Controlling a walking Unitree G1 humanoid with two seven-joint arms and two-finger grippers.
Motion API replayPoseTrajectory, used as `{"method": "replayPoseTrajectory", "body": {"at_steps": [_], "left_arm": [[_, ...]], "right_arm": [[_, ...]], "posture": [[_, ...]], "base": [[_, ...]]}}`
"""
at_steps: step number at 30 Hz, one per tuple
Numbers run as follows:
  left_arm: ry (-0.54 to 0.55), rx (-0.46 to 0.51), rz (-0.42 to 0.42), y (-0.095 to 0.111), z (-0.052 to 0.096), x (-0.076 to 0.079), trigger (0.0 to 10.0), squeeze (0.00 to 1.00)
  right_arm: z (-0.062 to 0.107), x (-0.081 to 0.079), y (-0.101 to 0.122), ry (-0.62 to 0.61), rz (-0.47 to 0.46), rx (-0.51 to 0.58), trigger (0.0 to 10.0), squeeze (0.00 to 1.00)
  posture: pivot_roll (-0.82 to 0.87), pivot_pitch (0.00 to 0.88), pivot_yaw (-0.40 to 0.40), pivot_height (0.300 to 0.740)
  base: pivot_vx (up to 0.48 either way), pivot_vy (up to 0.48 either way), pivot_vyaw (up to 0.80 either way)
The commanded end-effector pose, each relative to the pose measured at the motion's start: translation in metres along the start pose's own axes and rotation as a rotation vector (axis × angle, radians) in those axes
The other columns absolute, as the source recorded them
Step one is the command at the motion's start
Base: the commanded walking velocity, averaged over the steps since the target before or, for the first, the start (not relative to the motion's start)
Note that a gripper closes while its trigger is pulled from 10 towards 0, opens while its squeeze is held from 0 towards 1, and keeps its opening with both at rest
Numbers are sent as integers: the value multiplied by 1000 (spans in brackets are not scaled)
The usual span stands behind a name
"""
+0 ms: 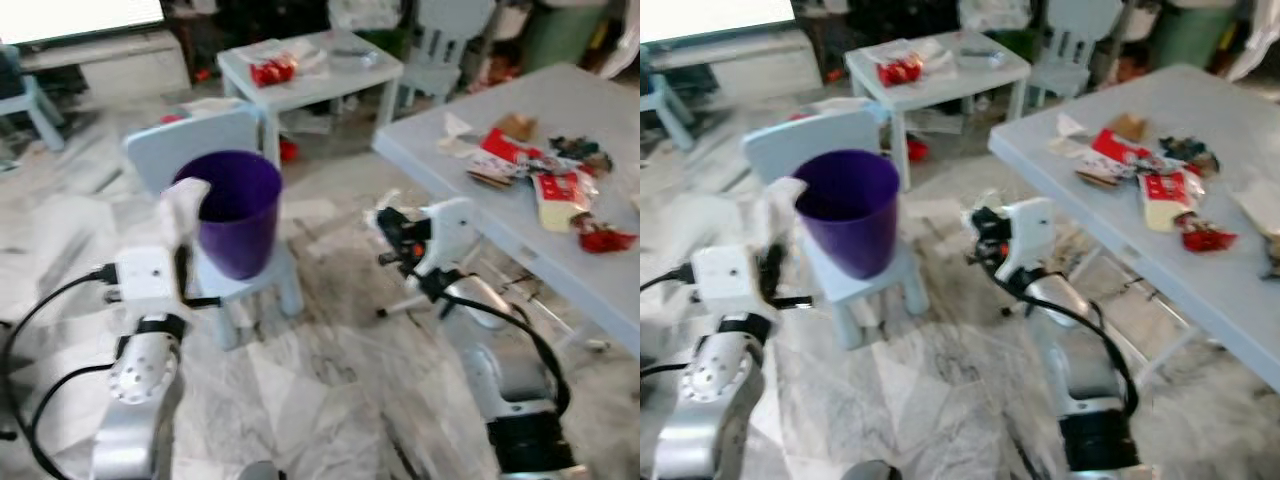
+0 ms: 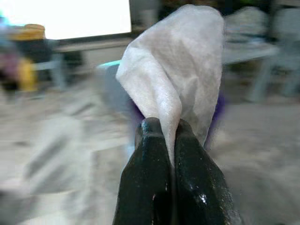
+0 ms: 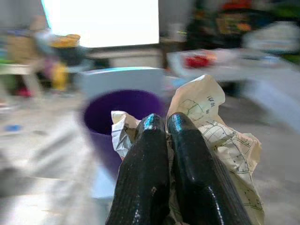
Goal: Picking trash to rubbish bin
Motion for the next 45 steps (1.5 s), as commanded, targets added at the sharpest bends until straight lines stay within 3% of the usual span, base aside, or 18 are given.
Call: {"method": "replayPoseTrajectory", "body": {"at_steps": [1,7,14,45], "left_arm": [[-15,-7,19,0,1,7,0,0],[-2,-33,44,-6,0,3,0,0],[-6,-45,60,-8,-1,2,0,0],[-18,-58,110,-12,-4,8,0,0]], "right_arm": [[3,6,6,-15,16,12,0,0],[3,5,6,-14,14,12,0,0],[2,7,9,-26,1,26,0,0],[4,-3,9,10,28,26,0,0]], "posture": [[107,92,-49,740],[106,95,-48,740],[105,92,-45,740],[88,84,-51,740]], "base": [[0,0,800],[0,0,800],[0,0,0],[350,0,0]]}}
Point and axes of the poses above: a point about 5 cm out from each wrist's last joint towards the gripper, its own z axis pointing back from the gripper into the wrist, its own y axis along the axis of the wrist's last joint, x = y × z, the point moved 6 cm from there along -z, pointing out of the wrist towards the gripper, and after that the axes turned 11 degrees about -z, right-handed, at the moved point
